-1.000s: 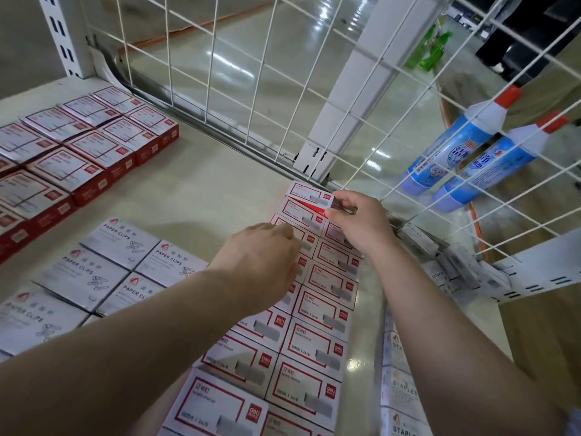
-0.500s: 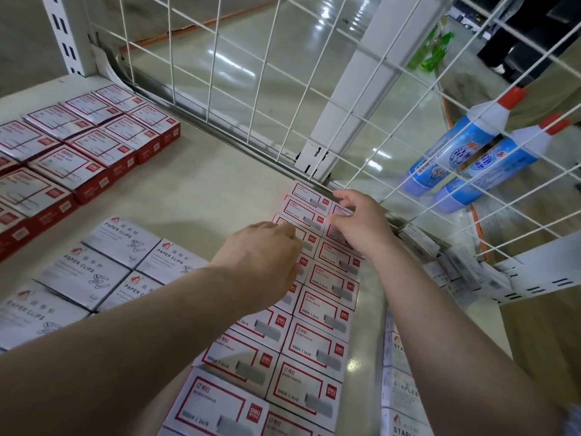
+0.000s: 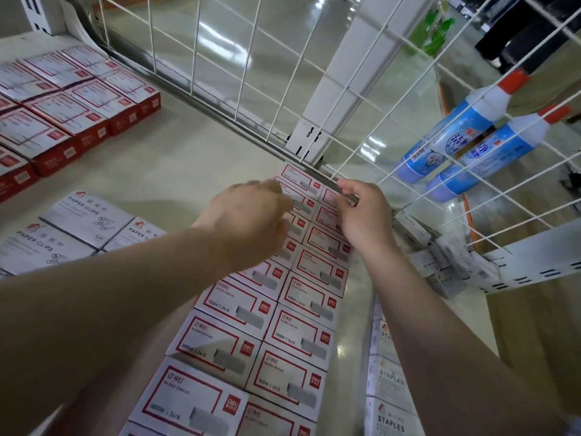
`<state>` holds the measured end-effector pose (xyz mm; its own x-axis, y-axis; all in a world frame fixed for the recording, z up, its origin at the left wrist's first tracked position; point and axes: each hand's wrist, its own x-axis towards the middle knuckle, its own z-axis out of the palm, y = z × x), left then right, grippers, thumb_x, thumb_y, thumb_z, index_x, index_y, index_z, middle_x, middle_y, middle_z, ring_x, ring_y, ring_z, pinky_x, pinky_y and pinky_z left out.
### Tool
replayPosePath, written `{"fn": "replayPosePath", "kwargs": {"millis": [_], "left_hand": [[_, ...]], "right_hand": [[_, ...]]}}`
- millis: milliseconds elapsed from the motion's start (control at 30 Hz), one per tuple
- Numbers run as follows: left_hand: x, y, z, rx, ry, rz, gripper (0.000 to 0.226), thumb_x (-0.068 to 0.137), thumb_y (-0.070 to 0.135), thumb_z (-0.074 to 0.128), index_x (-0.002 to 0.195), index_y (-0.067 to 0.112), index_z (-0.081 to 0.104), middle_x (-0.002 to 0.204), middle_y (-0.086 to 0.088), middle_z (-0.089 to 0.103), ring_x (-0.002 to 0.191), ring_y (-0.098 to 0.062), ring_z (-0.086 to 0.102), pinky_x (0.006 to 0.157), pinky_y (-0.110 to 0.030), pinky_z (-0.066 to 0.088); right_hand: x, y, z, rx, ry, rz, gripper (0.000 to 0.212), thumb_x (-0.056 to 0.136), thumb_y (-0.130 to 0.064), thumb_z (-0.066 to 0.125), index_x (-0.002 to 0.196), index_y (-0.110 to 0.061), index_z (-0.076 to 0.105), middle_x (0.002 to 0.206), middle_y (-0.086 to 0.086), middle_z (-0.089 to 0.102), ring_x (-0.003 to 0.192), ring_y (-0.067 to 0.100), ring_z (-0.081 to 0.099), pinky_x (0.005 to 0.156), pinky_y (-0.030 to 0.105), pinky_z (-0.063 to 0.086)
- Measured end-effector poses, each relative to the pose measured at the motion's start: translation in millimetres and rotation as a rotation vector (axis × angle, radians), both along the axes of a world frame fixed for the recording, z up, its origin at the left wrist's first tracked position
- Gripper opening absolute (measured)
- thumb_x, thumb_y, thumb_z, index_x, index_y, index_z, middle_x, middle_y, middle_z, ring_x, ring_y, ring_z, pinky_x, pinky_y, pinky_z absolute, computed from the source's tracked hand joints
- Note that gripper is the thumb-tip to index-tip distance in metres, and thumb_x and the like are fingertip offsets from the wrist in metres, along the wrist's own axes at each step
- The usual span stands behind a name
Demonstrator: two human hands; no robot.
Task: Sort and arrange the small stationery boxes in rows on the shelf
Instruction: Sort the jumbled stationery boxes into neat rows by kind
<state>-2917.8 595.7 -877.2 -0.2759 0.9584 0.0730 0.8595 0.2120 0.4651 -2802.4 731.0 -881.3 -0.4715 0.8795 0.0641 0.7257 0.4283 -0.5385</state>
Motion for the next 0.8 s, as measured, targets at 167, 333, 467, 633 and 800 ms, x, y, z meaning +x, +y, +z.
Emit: {"fn": "replayPosePath", "kwargs": {"millis": [167, 333, 467, 633, 800], "left_hand": [[-2.9, 24.8, 1.4, 0.018, -0.072, 0.180, 0.034, 0.097, 0.016, 0.044, 0.130, 0.019, 0.051, 0.127, -0.002, 0.049, 0.112, -0.021, 0.050, 0.084, -0.030, 0.048], [-9.7, 44.3, -7.0, 0.040, -0.127, 0.270, 0.030, 0.097, 0.015, 0.044, 0.123, 0.017, 0.057, 0.126, -0.001, 0.049, 0.092, -0.017, 0.051, 0.061, -0.023, 0.040], [-9.3, 52.0, -12.5, 0.042, -0.187, 0.283, 0.033, 0.096, 0.019, 0.046, 0.127, 0.021, 0.055, 0.107, 0.003, 0.046, 0.083, -0.017, 0.049, 0.050, -0.015, 0.036], [-14.3, 61.5, -13.6, 0.027, -0.171, 0.281, 0.027, 0.096, 0.023, 0.045, 0.119, 0.016, 0.057, 0.100, 0.000, 0.048, 0.082, -0.019, 0.051, 0.052, -0.019, 0.036], [-18.7, 61.8, -16.0, 0.052, -0.185, 0.285, 0.025, 0.096, 0.020, 0.044, 0.113, 0.015, 0.061, 0.107, -0.004, 0.058, 0.082, -0.020, 0.054, 0.051, -0.018, 0.037]], "right_hand": [[9.9, 8.7, -12.6, 0.045, -0.083, -0.050, 0.034, 0.090, -0.031, 0.056, 0.124, -0.022, 0.057, 0.106, -0.002, 0.044, 0.108, 0.021, 0.050, 0.094, 0.037, 0.046], [17.6, 13.7, -22.0, 0.064, -0.120, -0.057, 0.036, 0.091, -0.040, 0.052, 0.121, -0.022, 0.057, 0.119, 0.009, 0.051, 0.112, 0.028, 0.049, 0.095, 0.045, 0.045], [22.6, 14.5, -23.6, 0.037, -0.116, 0.011, 0.046, 0.093, -0.044, 0.047, 0.134, -0.022, 0.047, 0.130, 0.008, 0.047, 0.122, 0.025, 0.042, 0.101, 0.039, 0.038], [24.7, 16.0, -24.6, 0.019, -0.120, 0.069, 0.048, 0.092, -0.048, 0.044, 0.134, -0.023, 0.047, 0.127, 0.008, 0.047, 0.121, 0.024, 0.042, 0.101, 0.041, 0.039], [22.7, 15.2, -23.3, 0.009, -0.064, 0.085, 0.042, 0.092, -0.044, 0.047, 0.127, -0.022, 0.053, 0.112, 0.004, 0.048, 0.110, 0.024, 0.049, 0.095, 0.044, 0.044]]}}
